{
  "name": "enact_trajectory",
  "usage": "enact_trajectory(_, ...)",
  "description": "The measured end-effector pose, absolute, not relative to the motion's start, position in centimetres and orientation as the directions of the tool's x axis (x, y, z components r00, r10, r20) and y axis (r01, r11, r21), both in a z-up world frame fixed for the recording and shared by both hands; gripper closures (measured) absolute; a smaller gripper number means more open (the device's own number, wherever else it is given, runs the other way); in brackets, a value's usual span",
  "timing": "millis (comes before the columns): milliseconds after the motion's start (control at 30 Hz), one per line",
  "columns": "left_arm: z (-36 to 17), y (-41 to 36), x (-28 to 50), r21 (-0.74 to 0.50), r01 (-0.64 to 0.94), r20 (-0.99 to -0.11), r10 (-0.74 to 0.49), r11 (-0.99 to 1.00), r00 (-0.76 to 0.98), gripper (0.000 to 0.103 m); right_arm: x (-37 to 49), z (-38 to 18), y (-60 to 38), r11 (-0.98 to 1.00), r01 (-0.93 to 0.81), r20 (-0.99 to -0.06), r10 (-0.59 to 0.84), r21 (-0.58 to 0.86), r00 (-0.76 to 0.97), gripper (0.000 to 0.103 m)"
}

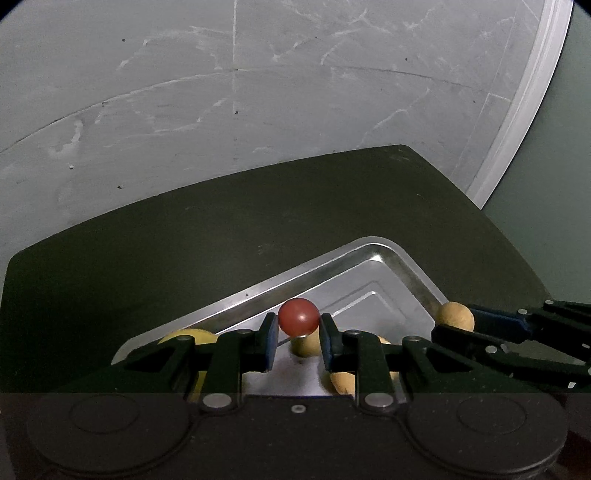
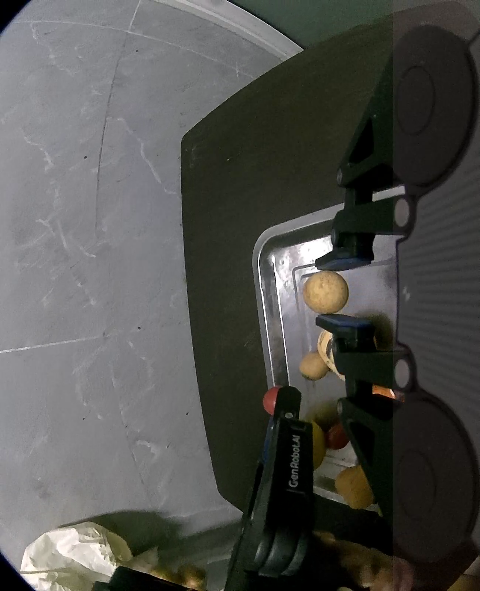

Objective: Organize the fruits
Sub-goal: 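Carry the tan fruit and the red fruit over the tray with both tools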

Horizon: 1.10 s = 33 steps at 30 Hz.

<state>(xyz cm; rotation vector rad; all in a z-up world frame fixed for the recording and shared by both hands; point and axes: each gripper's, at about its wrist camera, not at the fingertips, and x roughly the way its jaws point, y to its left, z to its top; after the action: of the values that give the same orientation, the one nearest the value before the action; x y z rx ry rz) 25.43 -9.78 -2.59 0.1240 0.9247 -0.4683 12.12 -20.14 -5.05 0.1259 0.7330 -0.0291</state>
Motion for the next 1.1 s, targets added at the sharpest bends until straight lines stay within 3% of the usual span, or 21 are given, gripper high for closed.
enact_trajectory(1100, -4.7, -12.6, 28.4, -0.104, 0.464, -0.837, -0.33, 0.879, 0.436, 0.077, 15.6, -7.6, -22.1, 0.99, 0.081, -0.729, 0.032, 0.12, 0.684, 0.075)
